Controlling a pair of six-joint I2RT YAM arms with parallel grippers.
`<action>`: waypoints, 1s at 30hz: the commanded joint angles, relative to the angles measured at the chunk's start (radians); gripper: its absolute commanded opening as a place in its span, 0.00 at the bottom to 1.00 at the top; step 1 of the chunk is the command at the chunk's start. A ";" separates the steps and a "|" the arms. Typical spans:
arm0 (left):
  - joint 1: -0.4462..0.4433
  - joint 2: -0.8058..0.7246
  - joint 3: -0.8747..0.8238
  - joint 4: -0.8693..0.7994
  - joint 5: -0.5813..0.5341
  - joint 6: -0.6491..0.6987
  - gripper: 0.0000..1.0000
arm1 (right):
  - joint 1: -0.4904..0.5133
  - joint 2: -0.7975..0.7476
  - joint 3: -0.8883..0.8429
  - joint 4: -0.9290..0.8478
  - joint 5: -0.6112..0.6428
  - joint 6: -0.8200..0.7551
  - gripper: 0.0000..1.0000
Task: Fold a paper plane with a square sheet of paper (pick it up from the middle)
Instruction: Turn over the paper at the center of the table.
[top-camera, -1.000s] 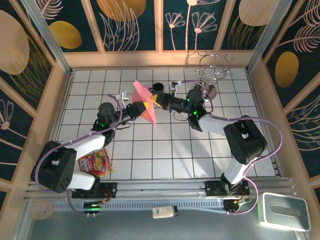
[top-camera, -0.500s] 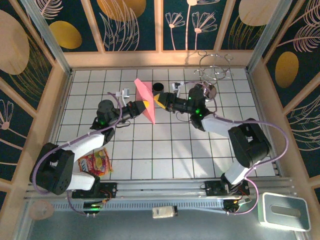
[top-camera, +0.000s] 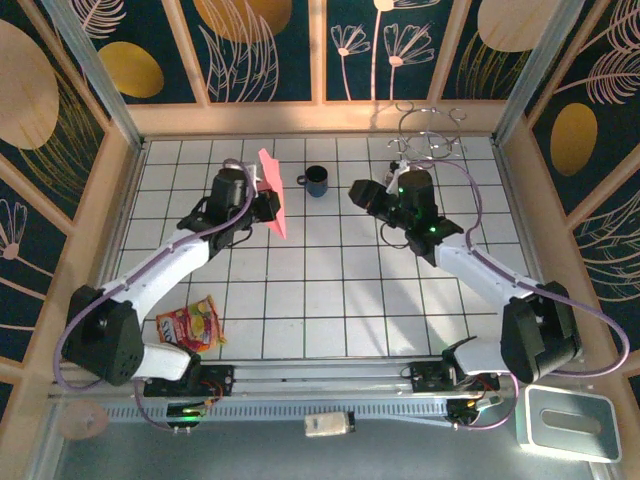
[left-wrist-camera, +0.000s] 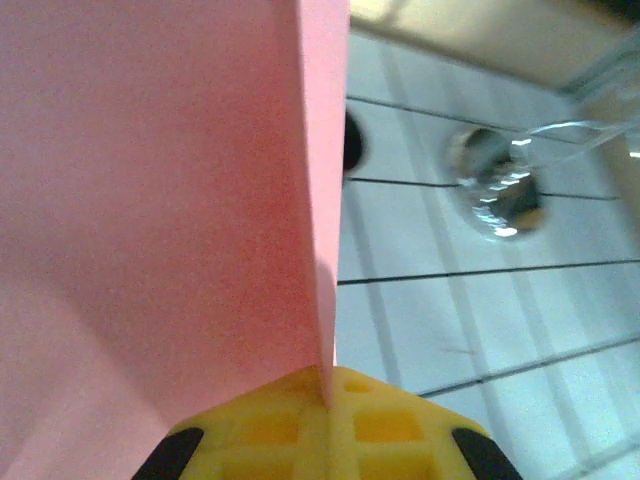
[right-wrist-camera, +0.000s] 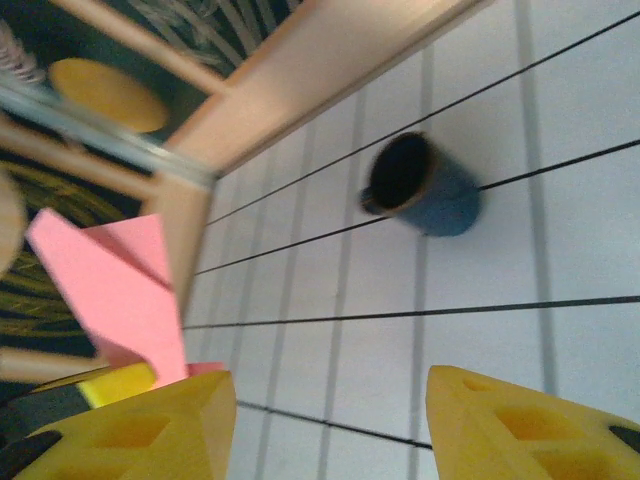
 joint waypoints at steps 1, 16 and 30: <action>-0.059 0.084 0.085 -0.276 -0.361 0.119 0.06 | -0.011 -0.049 0.002 -0.126 0.194 -0.071 0.54; -0.284 0.585 0.351 -0.506 -0.915 0.084 0.04 | -0.063 -0.154 -0.080 -0.203 0.336 -0.003 0.52; -0.348 0.789 0.460 -0.519 -0.909 0.049 0.14 | -0.083 -0.139 -0.104 -0.195 0.303 0.019 0.52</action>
